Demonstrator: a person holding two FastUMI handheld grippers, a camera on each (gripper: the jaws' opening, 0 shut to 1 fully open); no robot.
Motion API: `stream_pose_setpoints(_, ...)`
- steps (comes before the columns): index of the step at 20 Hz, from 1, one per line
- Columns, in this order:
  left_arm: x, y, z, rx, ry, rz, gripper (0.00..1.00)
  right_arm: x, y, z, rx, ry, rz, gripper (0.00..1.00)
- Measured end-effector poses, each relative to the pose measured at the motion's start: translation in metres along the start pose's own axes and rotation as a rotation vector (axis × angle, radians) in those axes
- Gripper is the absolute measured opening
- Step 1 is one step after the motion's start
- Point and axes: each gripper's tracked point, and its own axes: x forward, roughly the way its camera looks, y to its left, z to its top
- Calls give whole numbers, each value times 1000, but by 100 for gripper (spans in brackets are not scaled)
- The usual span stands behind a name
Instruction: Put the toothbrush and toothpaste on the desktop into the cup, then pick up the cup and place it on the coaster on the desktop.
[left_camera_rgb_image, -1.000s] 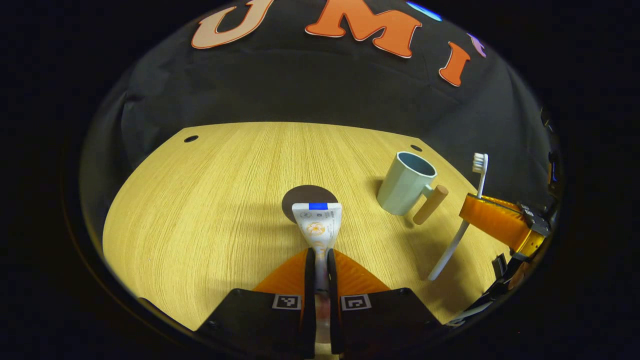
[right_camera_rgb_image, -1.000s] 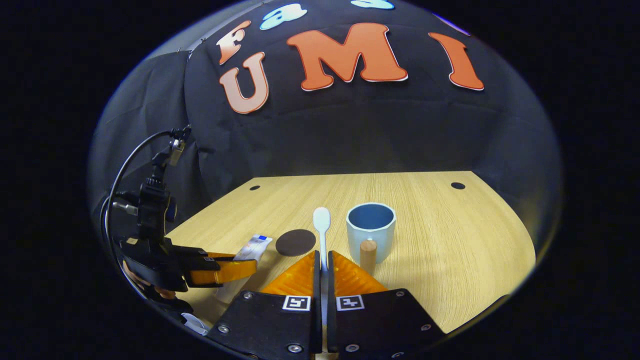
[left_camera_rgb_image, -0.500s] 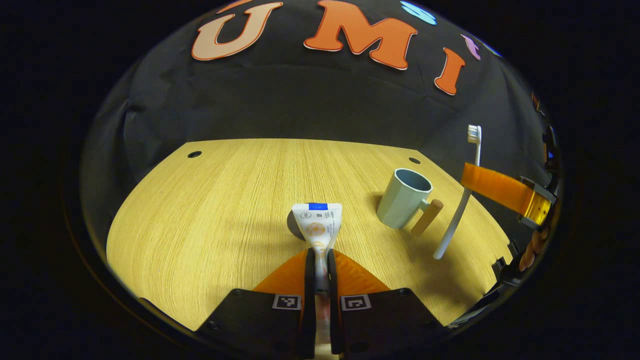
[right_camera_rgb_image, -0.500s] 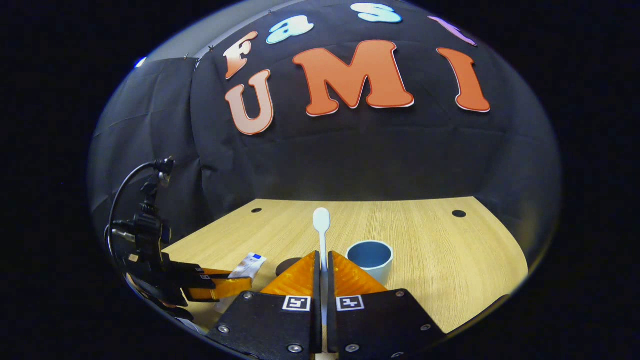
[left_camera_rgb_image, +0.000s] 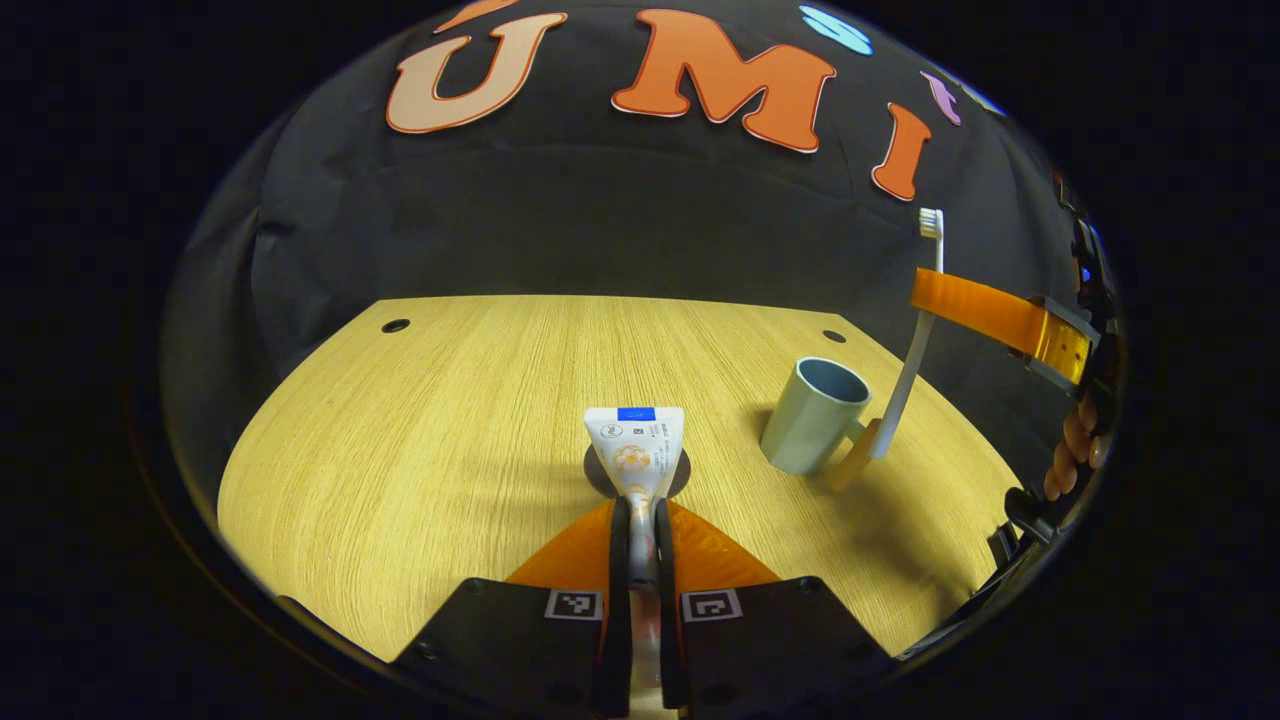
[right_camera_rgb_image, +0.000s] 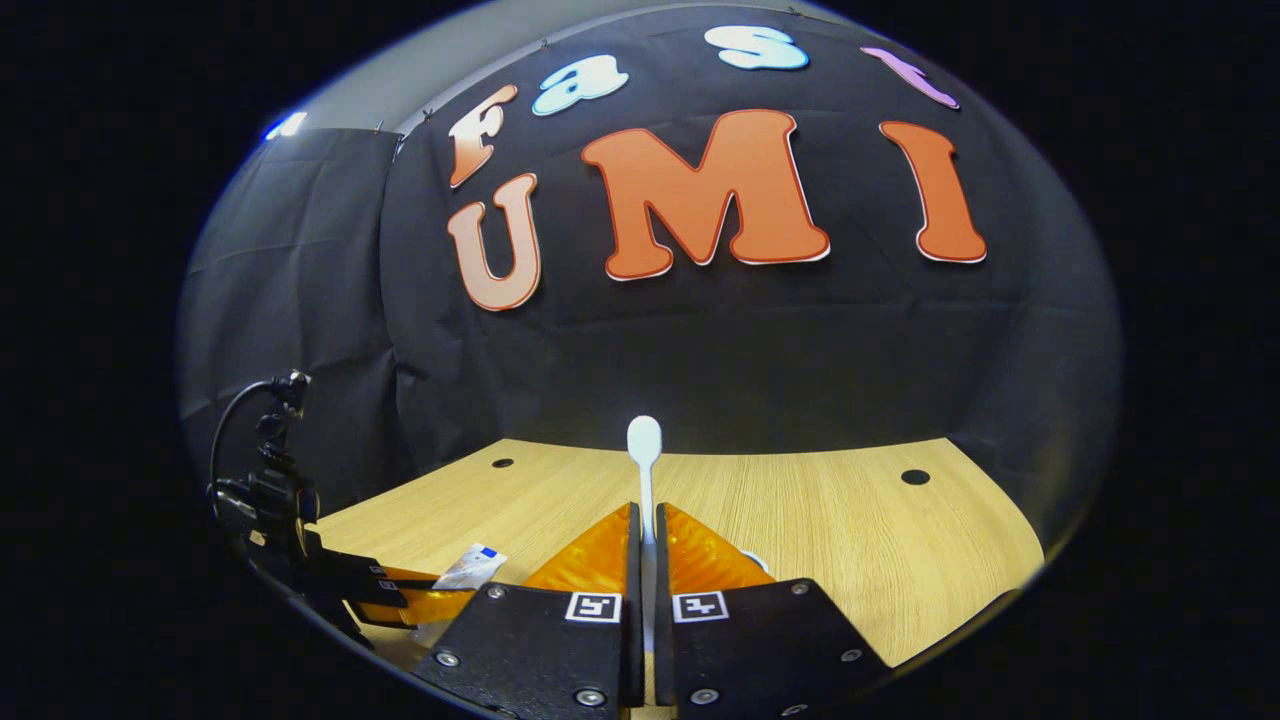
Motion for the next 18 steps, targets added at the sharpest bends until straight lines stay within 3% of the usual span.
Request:
stream_pose_setpoints(12,2,0,-1,-2,-39,10,14,36,-19,23,-17,-95,-25,4)
stream_pose_setpoints(18,-3,-1,2,-7,-45,23,14,50,-26,14,-91,-101,-35,4)
